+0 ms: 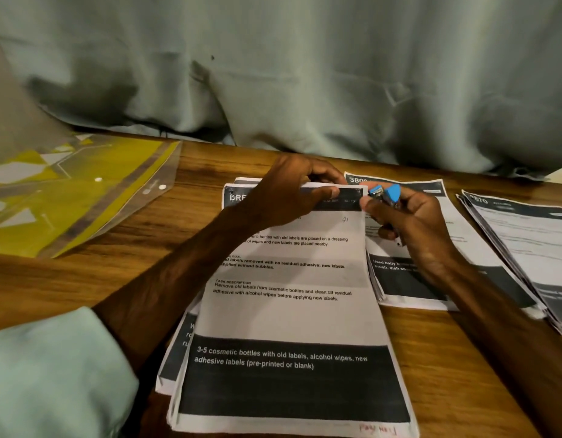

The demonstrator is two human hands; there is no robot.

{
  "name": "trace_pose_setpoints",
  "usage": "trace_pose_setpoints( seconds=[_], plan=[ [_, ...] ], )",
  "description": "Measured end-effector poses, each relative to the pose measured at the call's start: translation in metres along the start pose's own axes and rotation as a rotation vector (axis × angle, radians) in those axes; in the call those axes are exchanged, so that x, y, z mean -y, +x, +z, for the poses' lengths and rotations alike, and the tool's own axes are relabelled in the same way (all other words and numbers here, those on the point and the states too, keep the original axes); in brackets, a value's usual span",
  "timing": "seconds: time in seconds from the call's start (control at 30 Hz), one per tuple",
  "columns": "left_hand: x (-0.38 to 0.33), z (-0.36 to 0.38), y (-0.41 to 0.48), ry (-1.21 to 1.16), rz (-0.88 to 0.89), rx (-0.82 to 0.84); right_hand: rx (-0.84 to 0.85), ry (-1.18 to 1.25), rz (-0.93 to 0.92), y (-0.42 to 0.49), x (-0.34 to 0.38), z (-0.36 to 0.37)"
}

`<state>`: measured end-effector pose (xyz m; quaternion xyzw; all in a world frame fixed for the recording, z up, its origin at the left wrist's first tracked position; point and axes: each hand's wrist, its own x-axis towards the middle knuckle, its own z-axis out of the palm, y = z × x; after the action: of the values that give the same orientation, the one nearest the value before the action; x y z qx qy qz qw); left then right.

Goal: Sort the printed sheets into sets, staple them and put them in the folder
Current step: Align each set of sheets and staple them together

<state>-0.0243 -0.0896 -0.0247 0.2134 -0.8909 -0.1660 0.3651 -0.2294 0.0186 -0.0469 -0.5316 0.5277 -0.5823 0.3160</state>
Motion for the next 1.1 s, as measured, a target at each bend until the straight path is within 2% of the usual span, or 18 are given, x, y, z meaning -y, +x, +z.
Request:
trace_pose_setpoints(
  seconds=[0.23,0.4,1.1],
  plan=[
    [-0.0044,0.0034,0.0015,0.048,0.052,-0.008,-0.11,-0.136,-0.09,0.0001,0.001,0.0059],
    [-0.0038,0.0038,0.0012,0.059,0.036,-0.028,-0.065,-0.143,-0.096,-0.0035,0.0048,0.0046],
    [-0.0047,0.0063,0.0012,0.073,0.076,-0.054,-0.059,-0.124,-0.113,-0.0017,0.0014,0.0026]
  ],
)
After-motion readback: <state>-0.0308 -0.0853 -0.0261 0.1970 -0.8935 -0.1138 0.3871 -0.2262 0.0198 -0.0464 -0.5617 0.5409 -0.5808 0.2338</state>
